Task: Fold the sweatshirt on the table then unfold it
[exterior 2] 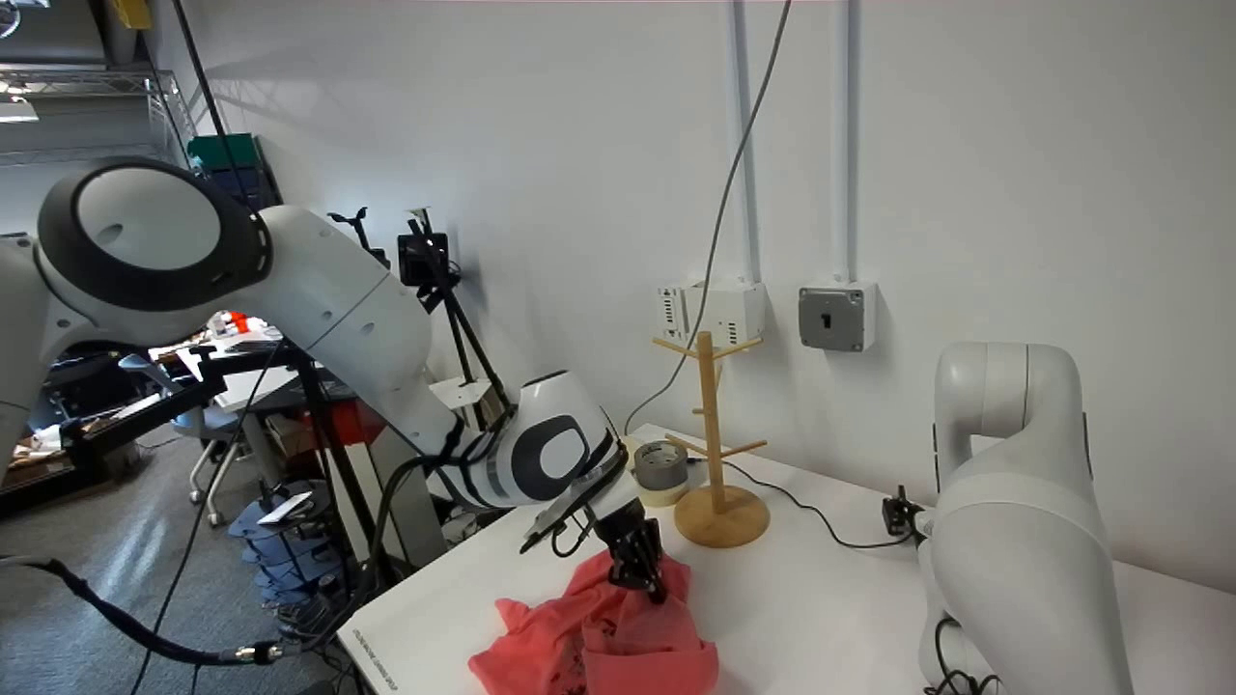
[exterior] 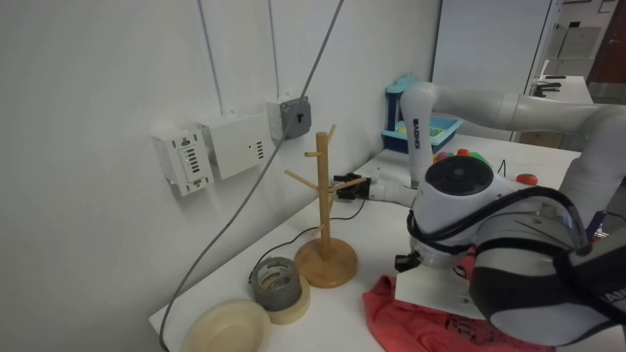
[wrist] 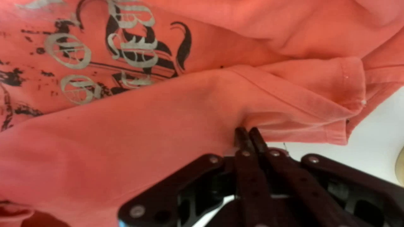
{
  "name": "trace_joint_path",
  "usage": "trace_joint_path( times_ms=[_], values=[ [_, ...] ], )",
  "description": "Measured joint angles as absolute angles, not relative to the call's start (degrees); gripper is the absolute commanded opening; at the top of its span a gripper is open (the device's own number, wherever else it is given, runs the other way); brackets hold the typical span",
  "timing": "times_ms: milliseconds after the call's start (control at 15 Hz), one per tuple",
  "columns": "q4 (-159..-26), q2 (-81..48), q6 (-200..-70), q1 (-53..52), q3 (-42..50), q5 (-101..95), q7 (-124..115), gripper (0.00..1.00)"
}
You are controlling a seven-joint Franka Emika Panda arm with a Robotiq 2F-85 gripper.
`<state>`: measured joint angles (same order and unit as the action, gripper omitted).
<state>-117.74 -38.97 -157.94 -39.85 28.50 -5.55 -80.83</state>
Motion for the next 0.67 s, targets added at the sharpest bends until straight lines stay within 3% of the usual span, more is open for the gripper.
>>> trace_joint_path(
  times_ms=[667],
  values=[
    [-113.2, -41.0, -164.7, -39.6, 35.4, -13.5, -90.1, 0.01]
  ],
)
